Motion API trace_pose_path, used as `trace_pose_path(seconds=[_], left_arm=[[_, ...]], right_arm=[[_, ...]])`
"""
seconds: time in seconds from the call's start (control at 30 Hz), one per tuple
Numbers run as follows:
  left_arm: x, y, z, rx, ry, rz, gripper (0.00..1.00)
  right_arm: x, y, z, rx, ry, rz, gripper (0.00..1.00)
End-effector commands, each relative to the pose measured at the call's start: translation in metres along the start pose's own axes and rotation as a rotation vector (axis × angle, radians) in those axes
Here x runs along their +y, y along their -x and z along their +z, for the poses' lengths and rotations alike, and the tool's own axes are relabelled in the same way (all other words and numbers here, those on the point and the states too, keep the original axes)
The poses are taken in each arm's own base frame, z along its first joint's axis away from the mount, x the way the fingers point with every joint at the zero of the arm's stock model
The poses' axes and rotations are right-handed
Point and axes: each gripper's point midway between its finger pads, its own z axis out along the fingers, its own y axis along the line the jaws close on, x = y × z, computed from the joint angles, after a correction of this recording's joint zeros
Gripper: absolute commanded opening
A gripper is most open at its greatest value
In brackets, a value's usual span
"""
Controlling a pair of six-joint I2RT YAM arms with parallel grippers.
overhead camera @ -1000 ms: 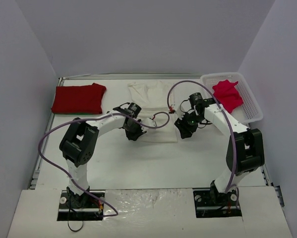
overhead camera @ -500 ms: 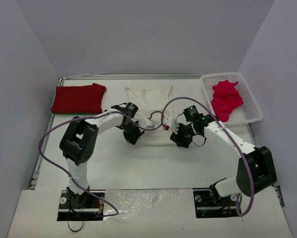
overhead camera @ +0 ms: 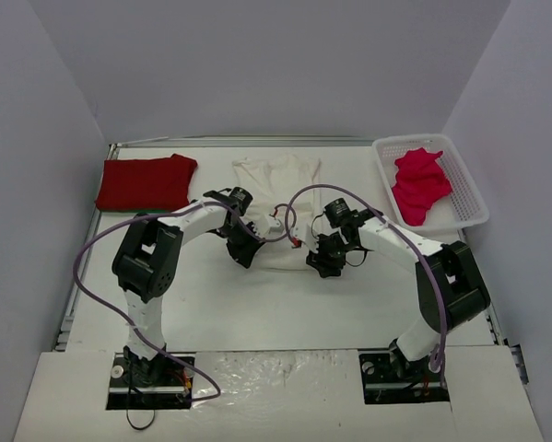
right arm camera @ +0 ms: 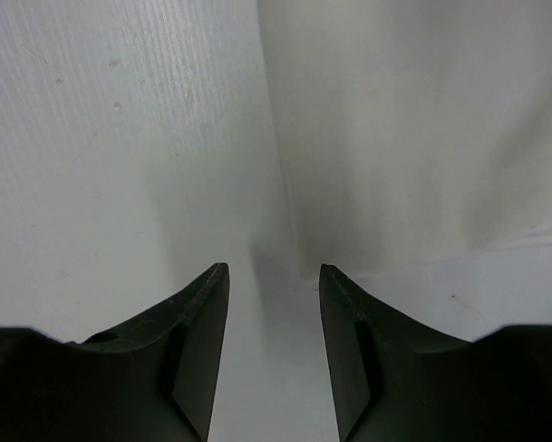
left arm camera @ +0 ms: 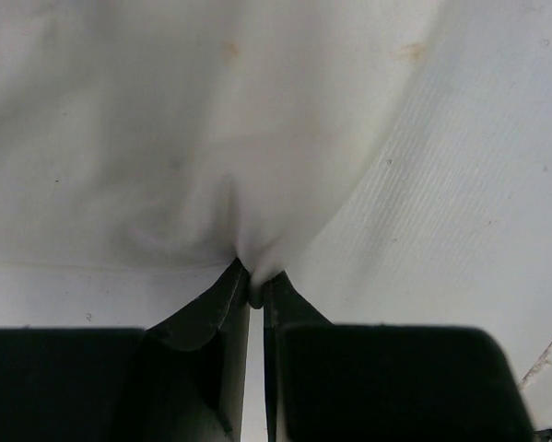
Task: Fold and stack the t-shirts
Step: Grab one side of the 2/3 rectangular tshirt with both arms
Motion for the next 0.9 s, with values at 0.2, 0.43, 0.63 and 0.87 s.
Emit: trace_pose_path(seconds=[0.2, 0.43, 0.63, 0.87], left_arm=[[-0.019, 0.005, 0.002, -0.012, -0.102, 0.020, 0.02], [-0.020, 0.005, 0.004, -0.008, -0.122, 0.016, 0.03], [-0.024, 0.001, 0.006, 0.001, -0.147, 0.017, 0.02], [-0.028, -0.001, 0.003, 0.005, -0.160, 0.016, 0.02]], right_arm=[[-0.014, 0.010, 0.023, -0.019, 0.035, -0.021, 0.39], [-0.018, -0.004, 0.039, 0.040, 0.057, -0.005, 0.28], [-0.017, -0.017, 0.042, 0.081, 0.038, 0.014, 0.20], [-0.015, -0.035, 0.044, 0.145, 0.010, 0.050, 0.02]])
